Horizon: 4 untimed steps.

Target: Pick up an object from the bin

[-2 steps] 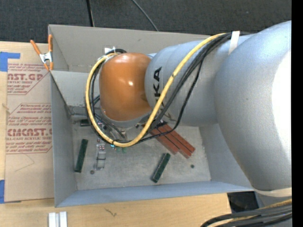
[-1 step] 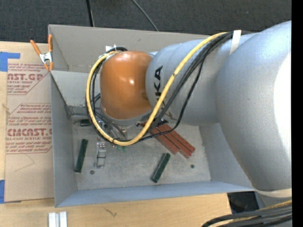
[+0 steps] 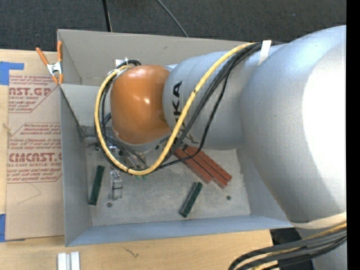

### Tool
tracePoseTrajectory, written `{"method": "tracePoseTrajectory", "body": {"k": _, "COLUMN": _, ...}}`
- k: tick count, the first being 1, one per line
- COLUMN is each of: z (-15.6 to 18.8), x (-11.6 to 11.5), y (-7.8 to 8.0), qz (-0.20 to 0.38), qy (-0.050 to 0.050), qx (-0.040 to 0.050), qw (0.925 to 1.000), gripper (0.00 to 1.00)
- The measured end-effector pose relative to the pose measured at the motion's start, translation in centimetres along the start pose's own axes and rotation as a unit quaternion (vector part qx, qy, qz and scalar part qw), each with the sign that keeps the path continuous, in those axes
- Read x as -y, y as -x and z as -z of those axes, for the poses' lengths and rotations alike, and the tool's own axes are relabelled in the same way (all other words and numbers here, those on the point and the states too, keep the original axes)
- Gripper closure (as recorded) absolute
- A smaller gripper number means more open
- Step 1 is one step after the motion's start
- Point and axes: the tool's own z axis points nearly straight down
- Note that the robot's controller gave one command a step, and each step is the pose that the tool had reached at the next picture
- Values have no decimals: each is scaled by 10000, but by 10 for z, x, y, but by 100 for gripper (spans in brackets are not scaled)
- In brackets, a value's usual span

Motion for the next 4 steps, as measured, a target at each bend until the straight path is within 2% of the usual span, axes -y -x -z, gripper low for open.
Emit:
{"method": "tracePoseTrajectory", "body": {"k": 1, "z": -43, "x": 8, "y": 11, "qz": 372, "qy": 3, "qx": -34, "qw": 9993, "gripper": 0}}
{"method": "tracePoseTrajectory", "body": {"k": 2, "z": -56, "x": 1, "y": 1, "qz": -340, "qy": -4, "qx": -44, "qw": 9994, "gripper": 0}}
{"method": "tracePoseTrajectory", "body": {"k": 3, "z": -57, "x": 0, "y": -8, "qz": 1048, "qy": -1, "qx": -39, "qw": 9945, "gripper": 0}}
{"method": "tracePoseTrajectory", "body": {"k": 4, "z": -65, "x": -9, "y": -25, "qz": 721, "qy": 4, "qx": -36, "qw": 9974, "gripper": 0}}
